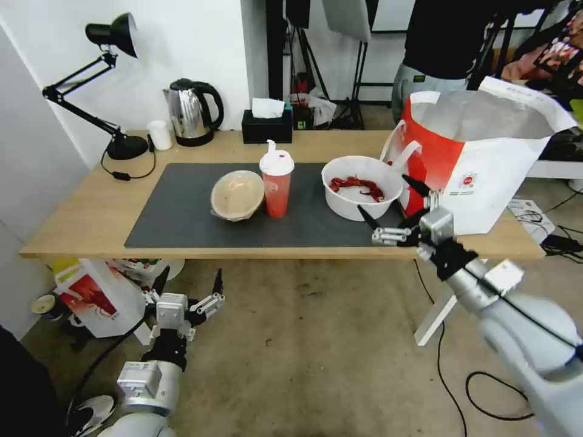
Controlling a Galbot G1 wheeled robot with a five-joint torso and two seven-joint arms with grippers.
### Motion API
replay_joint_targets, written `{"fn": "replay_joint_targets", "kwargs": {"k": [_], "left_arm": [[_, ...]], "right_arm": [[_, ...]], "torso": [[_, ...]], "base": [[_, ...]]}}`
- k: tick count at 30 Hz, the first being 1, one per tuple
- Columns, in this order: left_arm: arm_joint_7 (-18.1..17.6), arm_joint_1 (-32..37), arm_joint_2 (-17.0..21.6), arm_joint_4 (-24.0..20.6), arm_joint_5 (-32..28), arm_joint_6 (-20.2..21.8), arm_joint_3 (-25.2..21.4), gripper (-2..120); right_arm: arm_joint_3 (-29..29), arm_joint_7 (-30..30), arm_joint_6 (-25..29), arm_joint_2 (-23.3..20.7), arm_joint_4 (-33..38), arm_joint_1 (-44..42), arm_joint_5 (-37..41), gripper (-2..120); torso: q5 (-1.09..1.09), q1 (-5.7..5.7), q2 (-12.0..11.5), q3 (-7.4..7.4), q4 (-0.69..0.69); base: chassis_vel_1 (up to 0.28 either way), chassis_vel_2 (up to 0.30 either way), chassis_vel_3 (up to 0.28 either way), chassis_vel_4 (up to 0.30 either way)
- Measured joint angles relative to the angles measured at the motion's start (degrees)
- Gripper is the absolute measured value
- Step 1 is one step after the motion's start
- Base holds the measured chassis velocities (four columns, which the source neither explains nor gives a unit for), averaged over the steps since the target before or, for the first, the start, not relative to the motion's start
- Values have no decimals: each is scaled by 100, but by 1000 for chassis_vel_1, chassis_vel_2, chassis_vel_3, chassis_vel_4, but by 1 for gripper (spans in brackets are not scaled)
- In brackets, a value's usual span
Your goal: Pick up the trash from the table and place it into the takeout bag.
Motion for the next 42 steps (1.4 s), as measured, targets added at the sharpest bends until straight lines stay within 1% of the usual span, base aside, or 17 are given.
{"fn": "replay_joint_targets", "kwargs": {"k": [1,3,5,8,9,13,14,17,18,19,20,23,25,27,34,36,42], "left_arm": [[0,0,0,0,0,0,0,100],[0,0,1,0,0,0,0,100],[0,0,-1,0,0,0,0,100],[0,0,1,0,0,0,-1,100],[0,0,1,0,0,0,-1,100],[1,0,0,0,0,0,0,100],[1,0,0,0,0,0,0,100],[0,0,1,0,0,0,-1,100],[1,-1,0,0,0,0,0,100],[0,0,0,0,0,0,0,100],[0,0,0,0,0,0,0,100],[0,0,0,0,0,0,0,100],[0,1,0,0,0,0,0,100],[0,0,0,0,0,0,0,100],[0,0,0,0,0,0,0,100],[0,0,0,1,0,0,0,100],[0,0,0,0,0,0,0,100]], "right_arm": [[0,0,0,0,0,0,0,100],[-113,-133,-67,-336,-130,412,399,100],[-144,-201,-91,-413,-167,515,504,100],[-458,-739,-234,-831,-497,1230,1012,100],[-458,-739,-234,-831,-497,1230,1012,100],[-1427,-1907,-403,-1256,-1247,2581,1495,100],[-1427,-1907,-403,-1256,-1247,2581,1495,100],[-1954,-3184,-653,-1374,-1749,3671,1435,100],[-2045,-3387,-698,-1377,-1827,3851,1392,100],[-2288,-3845,-766,-1373,-2029,4264,1264,100],[-2288,-3845,-766,-1373,-2029,4264,1264,100],[-2865,-4919,-844,-1204,-2633,5135,758,100],[-2900,-4973,-841,-1185,-2681,5193,717,100],[-3199,-5208,-808,-1056,-2989,5609,522,100],[-3718,-5712,-653,-842,-3617,6394,15,100],[-3978,-6095,-594,-743,-3971,6826,-181,100],[-4213,-6165,-544,-603,-4263,7180,-320,100]], "torso": [[0,0,0,0,0],[1,0,0,0,-1],[-1,0,0,0,1],[-1,0,0,0,0],[-1,0,0,0,0],[0,0,0,-1,1],[0,0,0,-1,1],[-2,0,0,0,-2],[-2,0,0,0,-1],[-2,0,0,0,0],[-2,0,0,0,0],[0,0,0,0,1],[1,1,0,0,1],[-1,1,0,0,0],[0,0,0,0,1],[-2,1,0,0,0],[-1,0,0,-1,0]], "base": [[0,0,0,0],[0,0,0,0],[0,0,0,0],[0,0,0,0],[0,0,0,0],[0,0,0,0],[0,0,0,0],[0,0,0,0],[0,0,0,0],[0,0,0,0],[0,0,0,0],[0,0,0,0],[0,0,0,0],[0,0,0,0],[0,0,0,0],[0,0,0,0],[0,0,0,0]]}}
